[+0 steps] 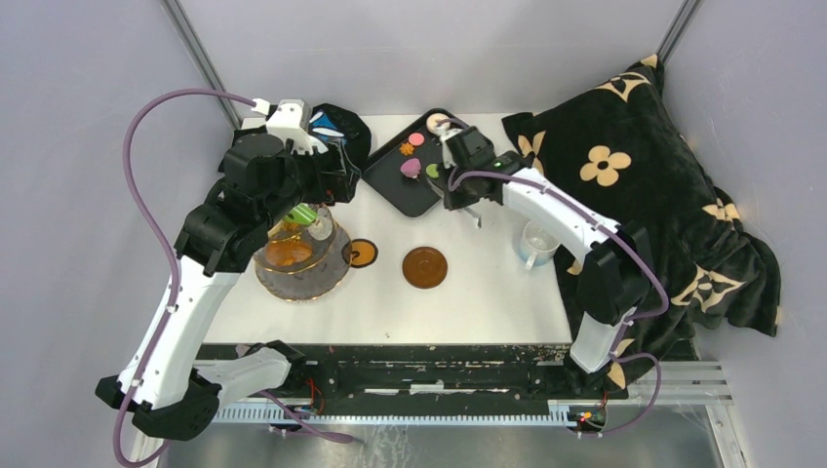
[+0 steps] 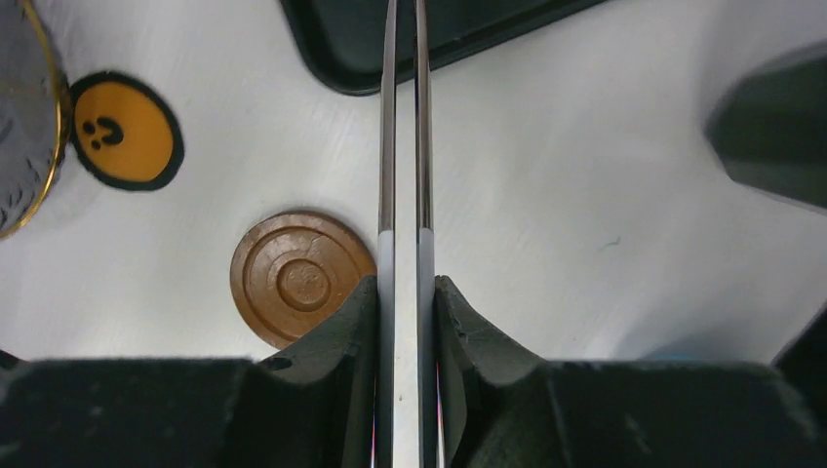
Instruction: Serve the afternoon tea
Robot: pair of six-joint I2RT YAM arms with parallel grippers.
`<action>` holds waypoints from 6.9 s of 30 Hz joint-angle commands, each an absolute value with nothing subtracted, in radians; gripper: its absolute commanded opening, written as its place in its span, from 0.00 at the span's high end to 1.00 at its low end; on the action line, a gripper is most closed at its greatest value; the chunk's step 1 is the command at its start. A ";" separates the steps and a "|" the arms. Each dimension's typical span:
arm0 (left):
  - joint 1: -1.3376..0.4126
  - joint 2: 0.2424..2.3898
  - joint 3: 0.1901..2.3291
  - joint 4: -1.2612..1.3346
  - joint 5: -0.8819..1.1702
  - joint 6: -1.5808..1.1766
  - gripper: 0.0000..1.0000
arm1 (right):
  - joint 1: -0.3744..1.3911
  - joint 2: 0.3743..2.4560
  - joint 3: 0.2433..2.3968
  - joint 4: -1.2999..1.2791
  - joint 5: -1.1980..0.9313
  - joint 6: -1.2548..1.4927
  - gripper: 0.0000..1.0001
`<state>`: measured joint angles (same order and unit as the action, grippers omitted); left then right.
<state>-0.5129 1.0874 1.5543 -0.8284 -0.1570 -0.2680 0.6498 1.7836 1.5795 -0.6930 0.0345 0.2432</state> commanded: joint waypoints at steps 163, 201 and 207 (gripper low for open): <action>-0.514 1.096 1.559 -0.781 -0.171 -0.226 0.01 | 0.779 1.855 1.660 -0.665 0.550 0.062 0.99; -0.514 1.102 1.569 -0.775 -0.158 -0.229 0.01 | 0.795 1.671 1.490 -0.543 0.080 0.184 0.99; -0.514 1.096 1.567 -0.777 -0.158 -0.233 0.01 | 0.796 1.653 1.443 -0.477 -0.118 0.246 0.99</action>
